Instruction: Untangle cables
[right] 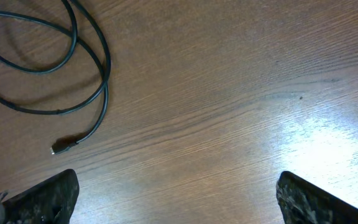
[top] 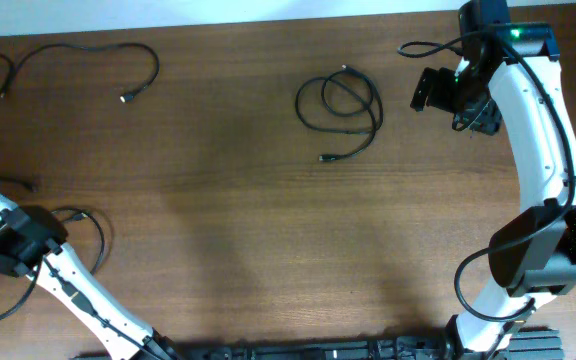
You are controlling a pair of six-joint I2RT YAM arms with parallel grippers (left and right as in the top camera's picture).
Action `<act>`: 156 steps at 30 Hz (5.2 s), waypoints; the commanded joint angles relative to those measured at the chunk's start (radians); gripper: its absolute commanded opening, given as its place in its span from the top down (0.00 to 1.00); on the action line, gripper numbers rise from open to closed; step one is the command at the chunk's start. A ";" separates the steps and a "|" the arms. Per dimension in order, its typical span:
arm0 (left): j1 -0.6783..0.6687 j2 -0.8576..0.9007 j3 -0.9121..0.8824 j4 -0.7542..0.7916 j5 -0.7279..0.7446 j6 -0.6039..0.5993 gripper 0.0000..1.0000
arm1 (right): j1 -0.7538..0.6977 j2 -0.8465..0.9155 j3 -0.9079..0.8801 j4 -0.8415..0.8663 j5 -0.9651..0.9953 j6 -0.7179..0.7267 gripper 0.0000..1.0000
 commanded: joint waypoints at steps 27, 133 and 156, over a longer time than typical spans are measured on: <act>0.012 -0.440 -1.456 0.565 0.134 -0.052 0.12 | -0.003 0.007 -0.005 -0.003 0.013 -0.003 0.01; -0.156 -0.383 -1.207 0.835 0.717 0.358 0.01 | -0.003 0.007 -0.005 -0.003 0.013 -0.004 0.01; -0.371 -0.379 -1.429 0.733 0.126 0.061 0.23 | -0.003 0.007 -0.005 -0.003 0.013 -0.003 0.01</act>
